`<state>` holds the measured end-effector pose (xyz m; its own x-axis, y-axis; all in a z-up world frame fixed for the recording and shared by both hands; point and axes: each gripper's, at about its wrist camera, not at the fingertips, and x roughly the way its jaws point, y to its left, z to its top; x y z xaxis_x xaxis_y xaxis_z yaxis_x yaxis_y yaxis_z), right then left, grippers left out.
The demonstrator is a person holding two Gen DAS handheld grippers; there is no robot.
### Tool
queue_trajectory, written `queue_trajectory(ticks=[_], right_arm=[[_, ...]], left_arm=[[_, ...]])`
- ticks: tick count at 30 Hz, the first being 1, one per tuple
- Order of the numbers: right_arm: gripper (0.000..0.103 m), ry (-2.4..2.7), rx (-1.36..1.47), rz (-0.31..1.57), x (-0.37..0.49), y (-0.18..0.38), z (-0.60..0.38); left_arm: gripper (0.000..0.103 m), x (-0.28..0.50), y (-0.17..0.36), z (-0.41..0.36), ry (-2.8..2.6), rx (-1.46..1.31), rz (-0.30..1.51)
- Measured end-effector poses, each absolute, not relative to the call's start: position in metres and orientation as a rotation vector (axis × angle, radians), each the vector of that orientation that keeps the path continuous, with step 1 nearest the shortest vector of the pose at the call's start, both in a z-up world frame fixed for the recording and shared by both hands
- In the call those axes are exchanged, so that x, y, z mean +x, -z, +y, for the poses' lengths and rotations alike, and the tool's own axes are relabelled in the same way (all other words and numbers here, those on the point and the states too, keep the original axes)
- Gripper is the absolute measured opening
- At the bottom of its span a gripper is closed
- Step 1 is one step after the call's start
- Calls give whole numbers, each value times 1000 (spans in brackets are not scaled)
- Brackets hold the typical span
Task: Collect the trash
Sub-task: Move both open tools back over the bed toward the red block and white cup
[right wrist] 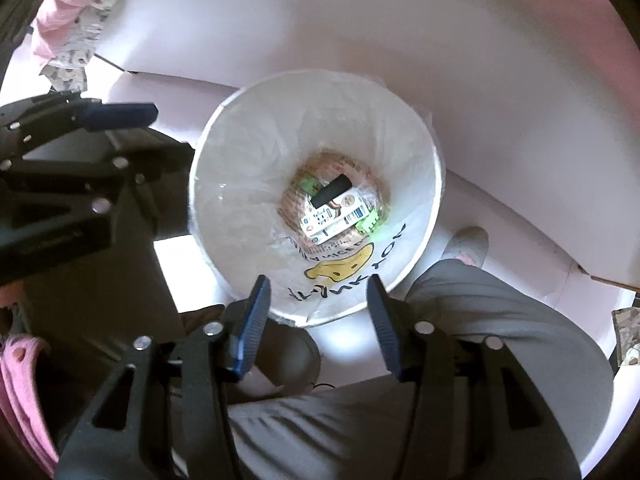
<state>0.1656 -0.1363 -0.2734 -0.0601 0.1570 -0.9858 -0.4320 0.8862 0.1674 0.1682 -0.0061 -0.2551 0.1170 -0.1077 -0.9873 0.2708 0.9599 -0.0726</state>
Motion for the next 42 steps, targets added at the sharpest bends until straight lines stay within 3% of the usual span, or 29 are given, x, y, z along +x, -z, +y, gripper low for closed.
queue_trajectory(ticks=[2,8,17,30,42], right_arm=[[57,-491,-226,1536,163,264,-138],[63,-490,-238,1431,158,224,-142],[70,-453,-189,1249,162,143,-169],[77,-407,-140,951,193,29,-205],[77,-411,-137,830,280,-27,-213]], left_arm=[[66,164,238,-6,273,162,1389],[80,155,191,-14,260,198,1280],[90,161,119,-25,248,179,1121],[92,203,32,-37,183,153,924],[92,277,10,-48,172,88,898]])
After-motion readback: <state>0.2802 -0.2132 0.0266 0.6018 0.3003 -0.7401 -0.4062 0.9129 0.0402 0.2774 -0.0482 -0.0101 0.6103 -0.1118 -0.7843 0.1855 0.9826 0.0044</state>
